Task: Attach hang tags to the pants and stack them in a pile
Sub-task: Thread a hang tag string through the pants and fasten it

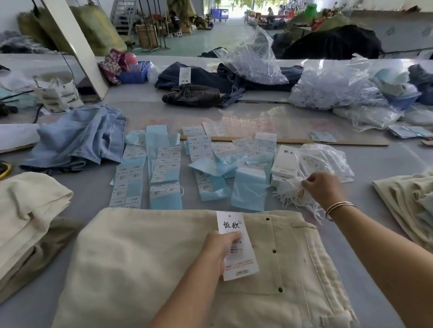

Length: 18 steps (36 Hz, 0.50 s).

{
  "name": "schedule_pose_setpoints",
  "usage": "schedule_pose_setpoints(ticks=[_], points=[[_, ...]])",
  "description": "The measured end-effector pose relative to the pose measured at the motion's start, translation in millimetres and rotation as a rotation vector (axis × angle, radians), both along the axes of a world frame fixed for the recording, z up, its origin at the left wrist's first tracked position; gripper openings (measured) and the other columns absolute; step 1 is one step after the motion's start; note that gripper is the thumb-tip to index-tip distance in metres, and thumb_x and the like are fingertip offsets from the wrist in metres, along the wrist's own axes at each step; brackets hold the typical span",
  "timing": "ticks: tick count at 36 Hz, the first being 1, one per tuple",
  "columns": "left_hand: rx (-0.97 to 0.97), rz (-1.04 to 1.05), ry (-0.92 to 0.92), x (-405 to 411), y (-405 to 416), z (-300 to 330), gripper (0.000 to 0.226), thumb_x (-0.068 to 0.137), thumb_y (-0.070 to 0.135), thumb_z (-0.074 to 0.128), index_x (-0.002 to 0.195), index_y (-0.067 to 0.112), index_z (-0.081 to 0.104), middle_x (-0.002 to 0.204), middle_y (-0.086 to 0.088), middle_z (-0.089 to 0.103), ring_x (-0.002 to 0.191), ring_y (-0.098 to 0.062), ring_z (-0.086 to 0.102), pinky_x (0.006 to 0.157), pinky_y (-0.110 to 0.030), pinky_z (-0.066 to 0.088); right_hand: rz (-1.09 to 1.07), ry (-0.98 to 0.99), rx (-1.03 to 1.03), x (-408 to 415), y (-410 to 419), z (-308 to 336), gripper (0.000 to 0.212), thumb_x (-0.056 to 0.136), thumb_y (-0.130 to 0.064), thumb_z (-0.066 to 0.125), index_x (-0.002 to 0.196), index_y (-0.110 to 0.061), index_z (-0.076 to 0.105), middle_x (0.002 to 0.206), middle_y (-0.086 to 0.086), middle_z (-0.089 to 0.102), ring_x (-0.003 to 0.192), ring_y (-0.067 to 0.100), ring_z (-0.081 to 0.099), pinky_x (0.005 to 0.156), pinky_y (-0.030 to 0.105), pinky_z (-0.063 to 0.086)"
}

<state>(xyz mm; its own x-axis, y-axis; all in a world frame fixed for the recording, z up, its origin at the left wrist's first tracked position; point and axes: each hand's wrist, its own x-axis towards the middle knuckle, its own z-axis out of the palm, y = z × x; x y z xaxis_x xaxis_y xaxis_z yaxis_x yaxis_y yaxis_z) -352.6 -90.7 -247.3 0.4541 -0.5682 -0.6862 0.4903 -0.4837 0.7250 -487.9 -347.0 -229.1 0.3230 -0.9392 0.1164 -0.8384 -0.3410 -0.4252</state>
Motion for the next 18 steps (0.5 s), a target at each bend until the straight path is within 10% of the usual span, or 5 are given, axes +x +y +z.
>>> schedule_pose_setpoints(ticks=[9, 18], points=[[-0.001, -0.011, -0.022, 0, -1, -1, 0.011, 0.089, 0.013, 0.064, 0.100, 0.009, 0.065, 0.098, -0.019, 0.073, 0.096, -0.035, 0.069, 0.089, -0.048, 0.053, -0.013, -0.195, -0.007, -17, -3, 4, 0.017, 0.090, -0.017, 0.057, 0.093, -0.008, 0.072, 0.085, 0.012, 0.073, 0.080, 0.031, 0.065, 0.069, 0.032, 0.047], [0.001, -0.022, -0.038, 0, -1, 1, 0.014, 0.089, 0.013, 0.065, 0.102, 0.008, 0.065, 0.097, -0.019, 0.073, 0.095, -0.035, 0.069, 0.091, -0.051, 0.052, 0.139, 0.046, -0.040, -9, 9, 4, 0.023, 0.091, -0.029, 0.061, 0.098, -0.010, 0.071, 0.097, 0.012, 0.069, 0.083, 0.025, 0.060, 0.075, 0.036, 0.050]])
